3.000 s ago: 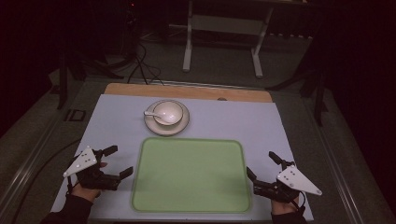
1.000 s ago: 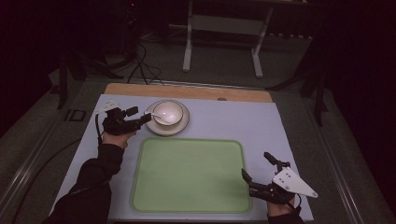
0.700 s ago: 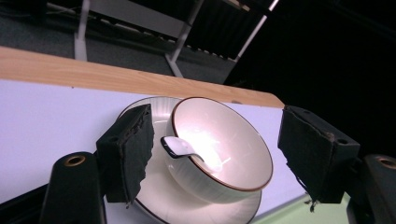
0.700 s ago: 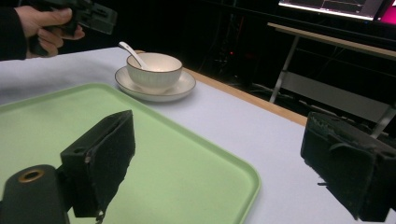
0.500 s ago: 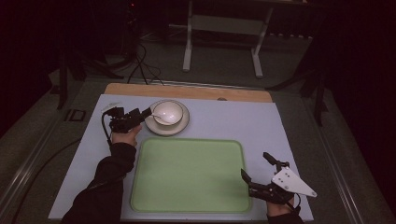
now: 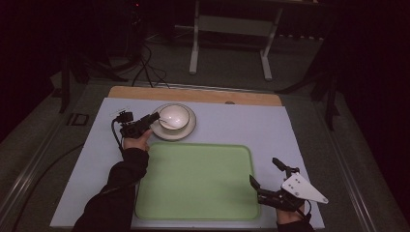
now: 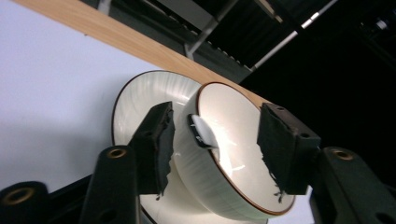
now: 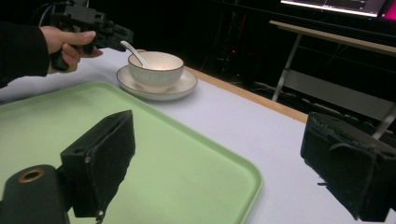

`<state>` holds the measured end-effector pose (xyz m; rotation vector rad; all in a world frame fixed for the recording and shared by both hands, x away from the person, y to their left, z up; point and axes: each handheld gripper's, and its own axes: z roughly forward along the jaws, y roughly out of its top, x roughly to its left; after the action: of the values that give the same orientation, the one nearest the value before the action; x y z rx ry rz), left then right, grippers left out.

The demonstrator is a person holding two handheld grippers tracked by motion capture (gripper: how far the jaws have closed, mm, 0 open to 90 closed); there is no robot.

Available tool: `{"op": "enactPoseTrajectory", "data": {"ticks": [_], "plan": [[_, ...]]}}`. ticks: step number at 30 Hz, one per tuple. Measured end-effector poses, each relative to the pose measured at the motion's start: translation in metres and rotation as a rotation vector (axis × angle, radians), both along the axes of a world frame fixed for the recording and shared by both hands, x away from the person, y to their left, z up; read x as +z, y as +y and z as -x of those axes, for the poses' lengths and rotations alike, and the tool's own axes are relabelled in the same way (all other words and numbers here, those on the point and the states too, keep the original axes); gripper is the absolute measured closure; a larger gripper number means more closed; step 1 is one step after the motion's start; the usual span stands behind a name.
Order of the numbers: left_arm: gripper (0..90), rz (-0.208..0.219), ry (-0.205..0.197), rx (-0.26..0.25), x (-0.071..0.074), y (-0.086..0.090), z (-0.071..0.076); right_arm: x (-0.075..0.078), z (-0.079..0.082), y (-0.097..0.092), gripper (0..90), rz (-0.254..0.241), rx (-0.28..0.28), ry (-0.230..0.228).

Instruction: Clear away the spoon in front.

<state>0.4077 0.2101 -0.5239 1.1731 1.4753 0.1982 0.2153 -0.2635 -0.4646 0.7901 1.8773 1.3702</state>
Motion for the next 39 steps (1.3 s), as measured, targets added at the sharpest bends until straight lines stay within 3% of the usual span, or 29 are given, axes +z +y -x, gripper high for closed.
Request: {"op": "enactPoseTrajectory", "data": {"ticks": [5, 15, 19, 23, 24, 27, 34, 36, 37, 39], "plan": [[64.8, 0.041, 0.000, 0.003, -0.005, -0.001, -0.001, 0.000, 0.000, -0.001, 10.0, -0.002, 0.002, 0.004], [77.9, 0.097, 0.005, 0.025, -0.007, -0.002, -0.005, -0.001, -0.001, -0.001, 10.1, 0.000, 0.000, 0.009], [81.6, 0.100, -0.017, -0.011, 0.001, -0.007, -0.005, -0.001, -0.001, -0.001, 10.1, 0.001, 0.003, 0.011], [83.9, 0.078, -0.029, -0.034, 0.008, -0.012, -0.005, -0.001, -0.001, -0.001, 10.1, 0.001, 0.003, 0.011], [83.9, 0.040, -0.036, -0.049, 0.014, -0.017, -0.006, -0.001, -0.001, -0.001, 10.1, 0.000, 0.004, 0.010], [84.3, 0.002, -0.043, -0.060, 0.020, -0.022, -0.005, -0.001, -0.001, -0.002, 10.1, -0.004, 0.001, 0.008], [84.4, -0.055, -0.061, -0.084, 0.039, -0.024, -0.004, 0.000, -0.001, -0.003, 10.1, -0.009, -0.002, 0.005], [84.4, -0.055, -0.061, -0.084, 0.039, -0.024, -0.004, 0.000, -0.001, -0.003, 10.1, -0.011, -0.002, 0.005], [84.4, -0.094, -0.069, -0.106, 0.051, -0.023, -0.002, 0.000, 0.000, -0.003, 10.0, -0.010, -0.004, 0.005], [84.5, -0.111, -0.075, -0.120, 0.058, -0.021, 0.000, 0.000, 0.000, -0.003, 10.1, -0.010, -0.005, 0.004]]}}
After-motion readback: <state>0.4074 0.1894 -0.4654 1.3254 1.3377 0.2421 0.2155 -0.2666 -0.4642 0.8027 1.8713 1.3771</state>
